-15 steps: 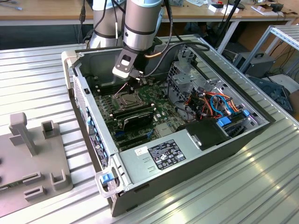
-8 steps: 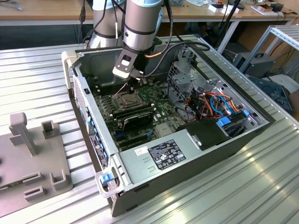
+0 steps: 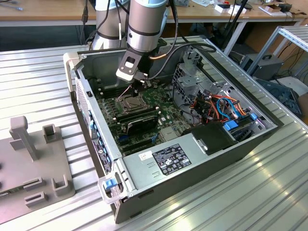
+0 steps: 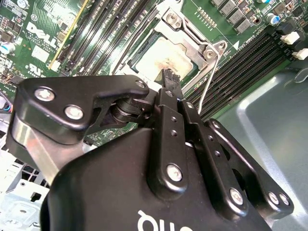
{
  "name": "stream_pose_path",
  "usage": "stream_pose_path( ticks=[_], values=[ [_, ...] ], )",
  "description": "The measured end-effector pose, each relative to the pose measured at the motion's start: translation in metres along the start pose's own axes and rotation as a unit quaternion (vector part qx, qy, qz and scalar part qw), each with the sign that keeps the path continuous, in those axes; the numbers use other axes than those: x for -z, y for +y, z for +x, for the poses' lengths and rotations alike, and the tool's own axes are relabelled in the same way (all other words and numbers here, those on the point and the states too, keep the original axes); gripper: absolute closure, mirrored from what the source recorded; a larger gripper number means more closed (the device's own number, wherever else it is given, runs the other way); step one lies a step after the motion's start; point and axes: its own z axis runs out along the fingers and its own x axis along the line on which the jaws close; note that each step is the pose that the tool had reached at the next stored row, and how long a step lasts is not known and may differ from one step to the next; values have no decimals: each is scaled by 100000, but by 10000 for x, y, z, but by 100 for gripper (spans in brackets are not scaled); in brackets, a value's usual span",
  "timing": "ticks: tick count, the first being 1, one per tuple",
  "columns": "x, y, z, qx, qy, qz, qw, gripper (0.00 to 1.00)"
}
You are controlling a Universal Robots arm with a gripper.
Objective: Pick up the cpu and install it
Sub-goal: 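Install the first cpu locking lever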
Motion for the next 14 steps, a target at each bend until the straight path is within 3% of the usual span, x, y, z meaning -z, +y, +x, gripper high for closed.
stream_pose_path(
  ticks=[6,14],
  values=[
    [0,0,0,1712,43,-10,99985,89],
    [0,0,0,2094,55,-15,99978,89]
  ],
)
